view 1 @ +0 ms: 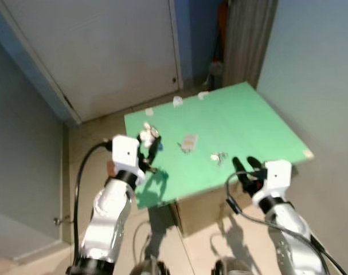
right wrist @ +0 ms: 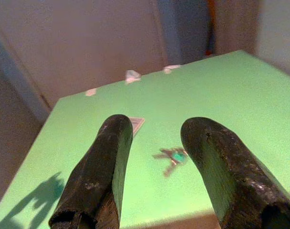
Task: Hang keys on a hook
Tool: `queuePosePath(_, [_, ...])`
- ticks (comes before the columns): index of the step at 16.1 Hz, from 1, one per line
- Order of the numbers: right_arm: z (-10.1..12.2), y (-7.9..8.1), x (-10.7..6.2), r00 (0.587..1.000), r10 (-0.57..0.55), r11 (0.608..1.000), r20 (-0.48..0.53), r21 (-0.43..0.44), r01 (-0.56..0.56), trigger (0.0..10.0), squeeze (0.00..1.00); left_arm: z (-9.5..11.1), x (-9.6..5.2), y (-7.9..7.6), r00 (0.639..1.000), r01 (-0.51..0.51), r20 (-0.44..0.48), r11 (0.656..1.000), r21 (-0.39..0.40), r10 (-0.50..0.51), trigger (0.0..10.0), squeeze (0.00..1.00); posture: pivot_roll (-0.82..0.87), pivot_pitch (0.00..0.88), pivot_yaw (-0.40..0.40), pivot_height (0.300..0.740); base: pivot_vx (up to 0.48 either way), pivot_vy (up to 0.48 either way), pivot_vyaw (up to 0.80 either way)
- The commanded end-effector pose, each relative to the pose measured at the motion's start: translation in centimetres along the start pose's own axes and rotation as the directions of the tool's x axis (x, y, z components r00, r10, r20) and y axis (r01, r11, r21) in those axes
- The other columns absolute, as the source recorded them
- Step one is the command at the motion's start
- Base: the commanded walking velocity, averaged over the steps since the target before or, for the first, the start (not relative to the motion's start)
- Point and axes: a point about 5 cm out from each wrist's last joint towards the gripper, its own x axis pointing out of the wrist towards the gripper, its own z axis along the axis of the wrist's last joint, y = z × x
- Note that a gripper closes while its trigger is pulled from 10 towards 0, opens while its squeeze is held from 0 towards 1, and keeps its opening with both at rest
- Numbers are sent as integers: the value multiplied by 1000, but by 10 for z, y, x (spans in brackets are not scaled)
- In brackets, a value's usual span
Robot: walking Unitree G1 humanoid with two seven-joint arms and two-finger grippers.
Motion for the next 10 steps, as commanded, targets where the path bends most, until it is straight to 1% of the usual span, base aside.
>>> queuePosePath(1, [-3,4,0,1000,8,1000,-14,18,-7,10000,0,2,-1,3,1000,0,11,1000,14,0,0,0,-258,28,129,740,0,0,0])
queuePosePath(2, [-3,4,0,1000,8,1000,-15,18,-8,10000,0,2,0,3,1000,4,13,1000,17,-4,0,0,-259,27,130,740,0,0,0])
queuePosePath(3, [-4,5,0,1000,9,1000,-17,17,-8,10000,0,3,0,2,1000,12,17,999,32,-12,0,27,-262,25,131,740,0,0,0])
queuePosePath(5, [-4,5,0,1000,8,1000,-17,10,-8,10000,0,2,2,-1,999,39,14,998,43,-40,0,231,-269,24,138,740,0,-465,0])
queuePosePath(6, [-5,5,0,999,7,1000,-34,5,-7,10000,0,2,3,-1,999,45,14,998,38,-45,0,224,-271,26,140,740,0,-458,0])
queuePosePath(7, [-6,5,1,999,6,1000,-43,2,-6,10000,0,3,5,0,999,40,14,999,36,-41,0,165,-272,25,141,740,247,-315,-744])
queuePosePath(9, [-5,6,0,999,5,1000,-42,-8,-5,10000,0,3,7,2,999,31,15,999,38,-32,0,0,-275,30,143,740,0,0,-719])
queuePosePath(10, [-6,5,0,999,3,1000,-45,-7,-3,10000,0,3,7,2,999,36,18,998,48,-37,0,0,-276,34,144,740,0,0,-706])
